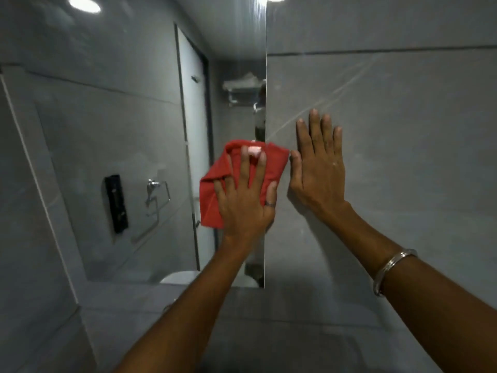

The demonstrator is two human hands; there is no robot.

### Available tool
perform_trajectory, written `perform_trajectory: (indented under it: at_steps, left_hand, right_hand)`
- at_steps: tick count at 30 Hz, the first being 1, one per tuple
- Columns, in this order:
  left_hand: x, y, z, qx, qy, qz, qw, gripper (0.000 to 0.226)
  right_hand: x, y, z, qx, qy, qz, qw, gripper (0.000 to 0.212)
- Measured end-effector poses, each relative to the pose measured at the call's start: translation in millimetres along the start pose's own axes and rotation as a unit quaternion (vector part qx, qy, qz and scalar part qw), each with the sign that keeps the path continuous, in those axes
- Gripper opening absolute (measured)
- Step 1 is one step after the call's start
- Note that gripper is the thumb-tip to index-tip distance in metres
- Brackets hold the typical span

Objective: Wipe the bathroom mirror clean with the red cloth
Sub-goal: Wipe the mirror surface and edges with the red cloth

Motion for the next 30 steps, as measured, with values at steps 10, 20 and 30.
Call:
perform_trajectory:
  at_steps: [10, 20, 30]
  left_hand:
    - [223, -88, 33, 0.021, 0.023, 0.230, 0.973, 0.052]
    - [-24, 13, -6, 0.038, 0.008, 0.081, 0.996, 0.069]
    - [-265, 149, -41, -0.026, -0.061, 0.018, 0.998, 0.072]
  right_hand:
    - [90, -39, 3, 0.042, 0.022, 0.108, 0.993, 0.082]
    - [-19, 28, -3, -0.006, 0.088, 0.019, 0.996, 0.069]
    - [-126, 84, -4, -0.032, 0.050, -0.029, 0.998, 0.068]
Point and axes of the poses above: each hand's wrist, its own x-axis away from the middle knuckle, its own y-axis out of the back of the hand, z = x × y, the point moved 9 cm from there along -x, towards the middle knuckle, and after that the axes turned 11 degrees about z, right-handed, at the moved point
